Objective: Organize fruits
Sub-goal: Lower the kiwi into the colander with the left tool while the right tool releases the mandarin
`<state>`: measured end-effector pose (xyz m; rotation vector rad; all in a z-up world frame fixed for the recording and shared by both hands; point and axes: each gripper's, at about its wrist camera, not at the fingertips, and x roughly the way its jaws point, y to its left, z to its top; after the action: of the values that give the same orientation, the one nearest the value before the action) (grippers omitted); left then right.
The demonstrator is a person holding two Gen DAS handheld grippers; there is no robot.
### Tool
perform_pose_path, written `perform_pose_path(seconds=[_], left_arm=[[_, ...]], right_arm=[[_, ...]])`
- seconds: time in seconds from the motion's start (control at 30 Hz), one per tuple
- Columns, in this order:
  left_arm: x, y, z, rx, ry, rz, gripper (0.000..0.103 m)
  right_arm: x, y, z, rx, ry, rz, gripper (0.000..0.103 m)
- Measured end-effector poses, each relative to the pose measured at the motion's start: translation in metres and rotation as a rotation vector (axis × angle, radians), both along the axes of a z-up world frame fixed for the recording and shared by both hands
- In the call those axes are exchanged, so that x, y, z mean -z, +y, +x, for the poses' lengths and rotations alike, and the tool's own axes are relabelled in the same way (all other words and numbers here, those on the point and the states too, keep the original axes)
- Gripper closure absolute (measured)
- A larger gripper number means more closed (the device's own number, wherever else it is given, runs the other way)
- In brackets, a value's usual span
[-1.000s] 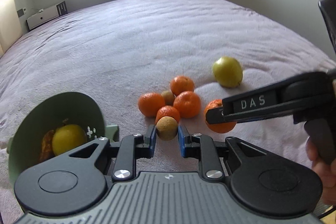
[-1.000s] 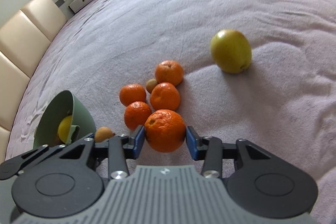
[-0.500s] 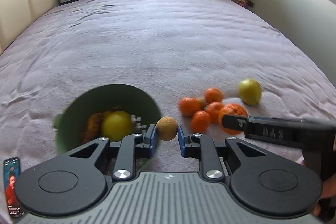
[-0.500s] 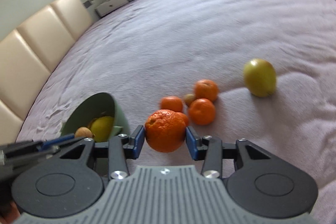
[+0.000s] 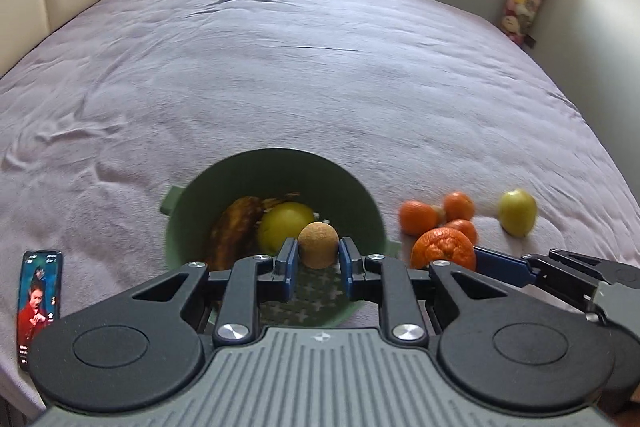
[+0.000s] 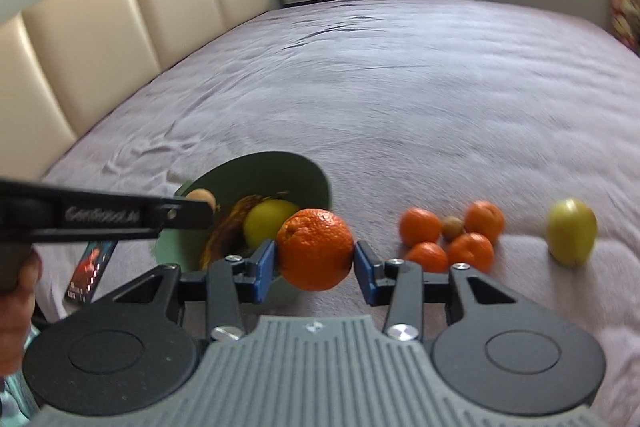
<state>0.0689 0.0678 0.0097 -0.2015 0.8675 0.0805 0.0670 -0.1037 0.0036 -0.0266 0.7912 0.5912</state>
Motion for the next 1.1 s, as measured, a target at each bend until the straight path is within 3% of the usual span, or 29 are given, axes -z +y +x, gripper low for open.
perform_pose_path(seconds=[0.43,0.87,1.1], left_arm=[[0.035,0.039,0.015,-0.133,0.094,-0.154,0.079],[0.065,0.052,0.029,-0.211,0.175,-0.244,0.079],[0.077,0.05,0.038,-0.213,0.218,-0.243,0.079]], right_arm=[[0.012,0.063,0.027,-0.29,-0.026,-0.241,0.063],[0.039,0.104,0.057,-0.49,0.055,-0.394,0.063],[0.053,0.117,0.07,-0.567,0.096,-0.472,0.063]])
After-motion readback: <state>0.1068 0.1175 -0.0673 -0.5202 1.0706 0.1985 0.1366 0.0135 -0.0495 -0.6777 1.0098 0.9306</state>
